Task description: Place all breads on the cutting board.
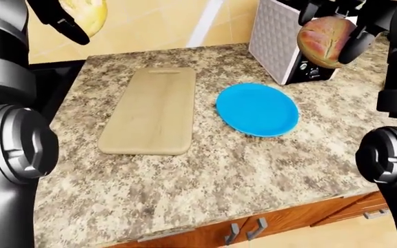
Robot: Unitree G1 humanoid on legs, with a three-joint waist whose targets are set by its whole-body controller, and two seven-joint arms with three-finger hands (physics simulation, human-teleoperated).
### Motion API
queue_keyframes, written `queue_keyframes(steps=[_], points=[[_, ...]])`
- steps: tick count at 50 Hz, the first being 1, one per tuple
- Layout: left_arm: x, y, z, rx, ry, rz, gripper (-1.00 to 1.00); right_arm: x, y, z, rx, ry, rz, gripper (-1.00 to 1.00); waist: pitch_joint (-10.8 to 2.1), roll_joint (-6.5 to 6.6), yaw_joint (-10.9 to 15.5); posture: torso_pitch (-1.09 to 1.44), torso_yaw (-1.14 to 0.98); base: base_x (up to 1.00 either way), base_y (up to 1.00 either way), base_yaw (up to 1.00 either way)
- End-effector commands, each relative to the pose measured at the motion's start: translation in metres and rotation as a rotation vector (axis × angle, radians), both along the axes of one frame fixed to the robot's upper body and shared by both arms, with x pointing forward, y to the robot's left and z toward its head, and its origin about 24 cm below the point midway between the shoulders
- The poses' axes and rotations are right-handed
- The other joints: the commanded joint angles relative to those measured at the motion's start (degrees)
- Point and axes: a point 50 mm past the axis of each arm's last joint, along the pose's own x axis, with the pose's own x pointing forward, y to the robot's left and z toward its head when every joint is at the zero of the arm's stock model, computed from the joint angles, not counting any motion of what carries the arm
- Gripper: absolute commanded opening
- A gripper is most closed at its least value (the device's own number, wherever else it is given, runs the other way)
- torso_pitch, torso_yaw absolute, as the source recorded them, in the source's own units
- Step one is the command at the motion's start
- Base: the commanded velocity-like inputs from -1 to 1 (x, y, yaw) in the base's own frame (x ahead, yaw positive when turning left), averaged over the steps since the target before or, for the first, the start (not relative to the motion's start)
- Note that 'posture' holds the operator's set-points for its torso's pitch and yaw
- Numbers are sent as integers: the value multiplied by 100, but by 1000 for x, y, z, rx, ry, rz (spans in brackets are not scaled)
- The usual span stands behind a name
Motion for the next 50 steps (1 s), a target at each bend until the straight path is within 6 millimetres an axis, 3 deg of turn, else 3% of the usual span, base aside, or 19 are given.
queue_keyframes(steps=[1, 3, 7, 8, 10, 11, 13, 14, 15, 16, 20, 22, 23, 24, 27, 50], points=[[-12, -2, 26, 13, -102, -6, -100, -12, 2, 26, -23, -124, 1, -100, -344, 23, 44, 0, 0, 0, 0, 16], [-12, -2, 27, 12, -103, -5, -100, -12, 2, 26, -22, -118, 5, -100, -358, 81, 162, 0, 0, 0, 0, 74], [-12, -2, 26, 13, -100, -3, -100, -12, 3, 24, -21, -107, 10, -100, -296, 35, 88, 0, 0, 0, 0, 100], [-12, -2, 26, 12, -100, -3, -100, -11, 3, 23, -21, -107, 11, -100, -382, 111, 189, 0, 0, 0, 0, 100], [-12, -1, 26, 12, -99, -2, -100, -11, 4, 23, -19, -107, 12, -100, -444, 89, 165, 0, 0, 0, 0, 100], [-12, -1, 26, 12, -99, -1, -100, -11, 4, 23, -19, -107, 12, -100, -427, 22, 172, 0, 0, 0, 0, 100], [-11, -1, 25, 12, -97, -1, -100, -11, 3, 21, -18, -103, 11, -100, -329, -329, 169, 0, 0, 0, 0, 100], [-11, -1, 24, 12, -96, -1, -100, -11, 2, 19, -22, -97, 6, -100, -352, -434, 213, 0, 0, 0, 0, 100], [-11, 0, 24, 14, -95, -1, -100, -10, 1, 17, -36, -90, 0, -100, -286, -361, 97, 0, 0, 0, 0, 49], [-11, 0, 24, 10, -96, -1, -100, -10, 2, 15, -14, -64, 17, -100, -151, -368, 84, 0, 0, 0, 0, 0], [-11, 0, 23, 11, -94, 2, -100, -10, 1, 14, -29, -71, 8, -100, -190, -185, 62, 0, 0, 0, 0, 0], [-11, 1, 24, 10, -95, 4, -100, -10, 1, 14, -29, -73, 8, -100, -221, 11, 7, 0, 0, 0, 0, 0], [-11, 1, 23, 11, -94, 5, -100, -10, 1, 14, -28, -73, 8, -100, -242, 44, -56, 0, 0, 0, 0, 0], [-11, 2, 23, 9, -94, 6, -100, -10, 1, 14, -30, -75, 7, -100, -167, 7, -28, 0, 0, 0, 0, 0], [-11, 2, 22, 9, -93, 6, -100, -10, 0, 14, -31, -78, 3, -100, -214, 9, -51, 0, 0, 0, 0, 0], [-10, 3, 19, 14, -87, 9, -100, -8, 0, 12, -25, -78, -4, -100, -220, -26, -5, 0, 0, 0, 0, 0]])
